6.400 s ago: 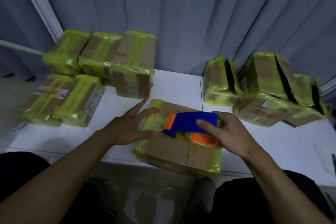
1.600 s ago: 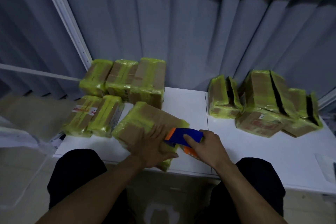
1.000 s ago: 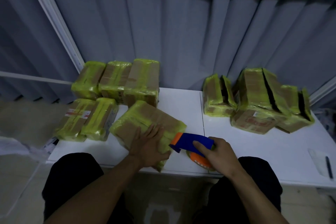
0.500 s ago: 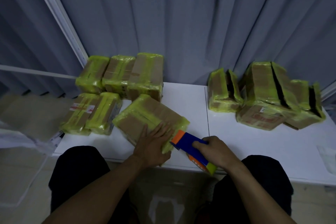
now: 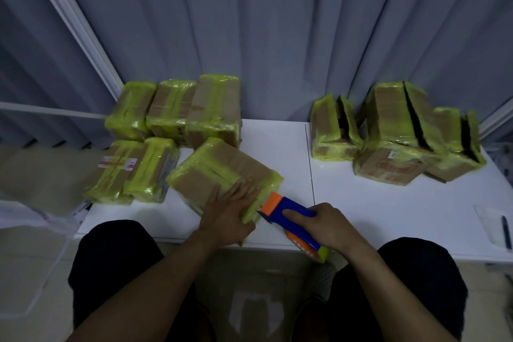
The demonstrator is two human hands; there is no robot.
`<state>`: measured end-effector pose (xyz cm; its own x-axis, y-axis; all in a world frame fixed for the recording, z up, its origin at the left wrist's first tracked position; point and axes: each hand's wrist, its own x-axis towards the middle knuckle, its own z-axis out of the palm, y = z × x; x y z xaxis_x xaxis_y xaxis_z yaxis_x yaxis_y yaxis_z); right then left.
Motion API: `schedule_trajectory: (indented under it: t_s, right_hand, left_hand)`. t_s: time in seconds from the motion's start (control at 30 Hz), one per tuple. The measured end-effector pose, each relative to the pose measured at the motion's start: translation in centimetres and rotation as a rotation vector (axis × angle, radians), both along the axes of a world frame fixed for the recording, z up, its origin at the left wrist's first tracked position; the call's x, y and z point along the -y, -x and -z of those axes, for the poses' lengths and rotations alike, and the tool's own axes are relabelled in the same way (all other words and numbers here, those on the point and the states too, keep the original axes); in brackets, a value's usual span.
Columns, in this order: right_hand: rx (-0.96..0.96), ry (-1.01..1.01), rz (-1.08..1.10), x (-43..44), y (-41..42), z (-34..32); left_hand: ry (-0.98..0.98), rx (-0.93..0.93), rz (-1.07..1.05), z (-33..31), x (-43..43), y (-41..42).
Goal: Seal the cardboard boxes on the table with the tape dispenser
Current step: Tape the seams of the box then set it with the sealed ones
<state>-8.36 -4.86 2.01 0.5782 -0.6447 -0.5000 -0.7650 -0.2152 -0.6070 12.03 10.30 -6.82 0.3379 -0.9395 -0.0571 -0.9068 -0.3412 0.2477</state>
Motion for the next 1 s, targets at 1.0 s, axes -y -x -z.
schedule_trajectory:
  t_s: [1.0]
  right_hand:
    - [-0.125,-0.034,-0.132,1.6,1.0,7.4]
  left_hand:
    - [0.33,-0.287,-0.396,-0.3,2.9,3.4]
